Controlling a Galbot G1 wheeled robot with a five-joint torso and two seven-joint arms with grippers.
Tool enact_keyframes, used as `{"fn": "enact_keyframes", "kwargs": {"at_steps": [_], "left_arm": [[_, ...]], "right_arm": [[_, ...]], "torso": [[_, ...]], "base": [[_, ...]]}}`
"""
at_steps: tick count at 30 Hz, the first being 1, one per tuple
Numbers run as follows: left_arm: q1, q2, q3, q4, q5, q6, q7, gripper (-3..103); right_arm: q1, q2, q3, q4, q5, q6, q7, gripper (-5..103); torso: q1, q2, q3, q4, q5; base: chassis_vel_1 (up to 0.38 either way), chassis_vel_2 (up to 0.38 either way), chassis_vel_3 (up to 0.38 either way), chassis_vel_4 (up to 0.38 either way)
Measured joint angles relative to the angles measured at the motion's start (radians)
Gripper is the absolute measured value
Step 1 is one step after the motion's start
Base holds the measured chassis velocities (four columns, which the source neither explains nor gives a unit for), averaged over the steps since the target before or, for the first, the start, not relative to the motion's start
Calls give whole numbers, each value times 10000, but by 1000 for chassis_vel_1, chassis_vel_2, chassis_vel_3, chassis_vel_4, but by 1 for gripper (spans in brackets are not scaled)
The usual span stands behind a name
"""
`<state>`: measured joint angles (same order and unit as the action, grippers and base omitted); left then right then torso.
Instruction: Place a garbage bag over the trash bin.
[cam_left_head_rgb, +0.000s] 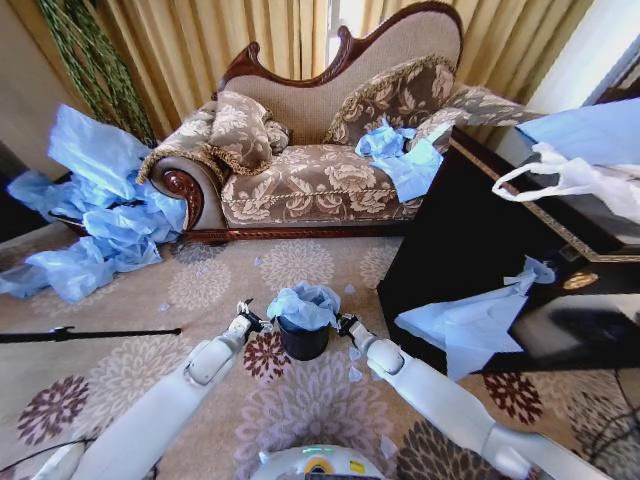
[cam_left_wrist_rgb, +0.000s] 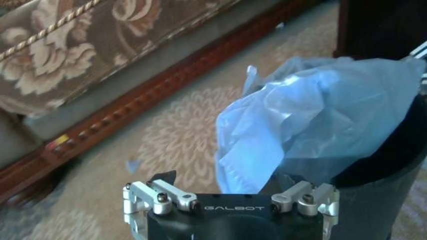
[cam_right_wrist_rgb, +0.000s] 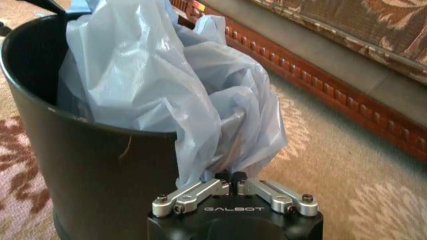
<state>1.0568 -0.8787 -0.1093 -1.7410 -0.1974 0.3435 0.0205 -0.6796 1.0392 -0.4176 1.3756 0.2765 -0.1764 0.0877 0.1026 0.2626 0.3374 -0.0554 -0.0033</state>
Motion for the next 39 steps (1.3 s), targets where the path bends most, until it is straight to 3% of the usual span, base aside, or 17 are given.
{"fn": "enact_keyframes", "kwargs": {"at_steps": [4,12,16,19,20,22,24,27,29,31,39], "left_arm": [[-41,-161,81,199,-61,-283,222,100],[-237,-449,170,681,-188,-626,34,101],[-496,-830,289,1222,-254,-922,104,82],[-499,-906,292,1277,-276,-941,138,78],[-492,-945,291,1306,-295,-951,166,70],[-489,-957,290,1312,-301,-956,175,70],[-488,-1041,281,1370,-374,-982,227,62],[-502,-1095,279,1409,-415,-1005,232,58],[-515,-1214,277,1446,-478,-1024,225,46],[-515,-1247,273,1446,-505,-1024,192,46],[-333,-1340,211,1243,-563,-962,98,25]], "right_arm": [[-25,-70,2,22,3,0,-1,0],[-28,-113,10,12,3,6,-26,0],[26,-78,-111,-8,15,7,-34,0],[88,-63,-153,-20,26,6,-34,0],[122,-63,-167,-37,28,6,-34,0],[129,-64,-169,-41,29,6,-34,0],[145,-71,-176,-60,36,6,-34,0],[147,-63,-182,-66,36,6,-28,0],[150,-31,-218,-69,43,6,5,0],[153,-28,-239,-68,48,6,17,0],[223,-24,-386,-73,66,-14,98,0]], "torso": [[0,0,0,1,-1],[0,0,0,1,0],[0,0,0,0,-1],[0,0,0,3,0],[-1,0,-1,5,2],[-1,0,-1,5,2],[-2,1,-2,6,3],[-2,1,-2,6,4],[-3,1,-2,7,2],[-2,1,-2,6,1],[2,1,1,-6,-6]], "base": [[0,0,0,0],[0,0,0,0],[0,0,0,0],[0,0,0,0],[0,0,0,0],[0,0,0,0],[0,0,0,0],[0,0,0,0],[0,0,0,0],[0,0,0,0],[0,0,0,0]]}}
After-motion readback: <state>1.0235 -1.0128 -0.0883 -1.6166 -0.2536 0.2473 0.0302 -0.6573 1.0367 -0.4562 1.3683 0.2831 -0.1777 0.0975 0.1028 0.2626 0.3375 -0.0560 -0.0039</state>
